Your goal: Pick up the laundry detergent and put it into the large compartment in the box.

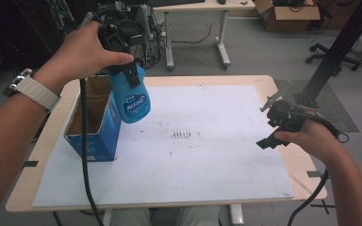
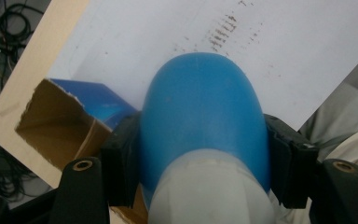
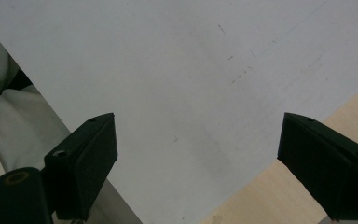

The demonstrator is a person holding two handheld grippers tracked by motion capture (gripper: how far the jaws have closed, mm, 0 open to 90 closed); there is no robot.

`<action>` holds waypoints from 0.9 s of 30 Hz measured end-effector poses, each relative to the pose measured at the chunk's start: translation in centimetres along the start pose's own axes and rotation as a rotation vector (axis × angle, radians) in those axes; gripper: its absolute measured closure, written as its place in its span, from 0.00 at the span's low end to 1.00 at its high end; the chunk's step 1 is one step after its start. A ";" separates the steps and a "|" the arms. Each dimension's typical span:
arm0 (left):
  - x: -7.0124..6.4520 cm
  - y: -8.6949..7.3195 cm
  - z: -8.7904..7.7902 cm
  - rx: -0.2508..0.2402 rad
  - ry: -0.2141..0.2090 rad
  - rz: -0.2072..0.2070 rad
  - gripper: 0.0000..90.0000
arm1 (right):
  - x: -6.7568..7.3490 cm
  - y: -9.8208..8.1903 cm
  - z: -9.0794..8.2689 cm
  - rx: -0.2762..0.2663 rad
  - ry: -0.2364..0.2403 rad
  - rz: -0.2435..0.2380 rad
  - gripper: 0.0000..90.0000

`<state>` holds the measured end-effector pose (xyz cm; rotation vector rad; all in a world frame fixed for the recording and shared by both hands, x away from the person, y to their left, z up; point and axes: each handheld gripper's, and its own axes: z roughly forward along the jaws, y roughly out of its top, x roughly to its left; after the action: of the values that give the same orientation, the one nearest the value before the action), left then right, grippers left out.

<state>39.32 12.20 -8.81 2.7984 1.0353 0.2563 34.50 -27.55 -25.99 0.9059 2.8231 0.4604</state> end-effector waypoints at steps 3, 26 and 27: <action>0.6 -0.3 -0.7 -0.003 0.001 -0.066 0.42 | -0.1 0.1 0.0 -0.003 0.002 -0.004 0.13; 4.8 -3.7 -4.1 0.014 0.099 -0.439 0.42 | -0.5 1.2 0.4 -0.019 0.012 -0.030 0.13; 4.9 -3.9 -4.1 0.016 0.101 -0.450 0.42 | -0.5 1.2 0.4 -0.019 0.012 -0.030 0.13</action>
<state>39.68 18.71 -5.00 2.4934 1.6533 0.3340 35.62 -26.81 -25.97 0.8589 2.8339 0.4894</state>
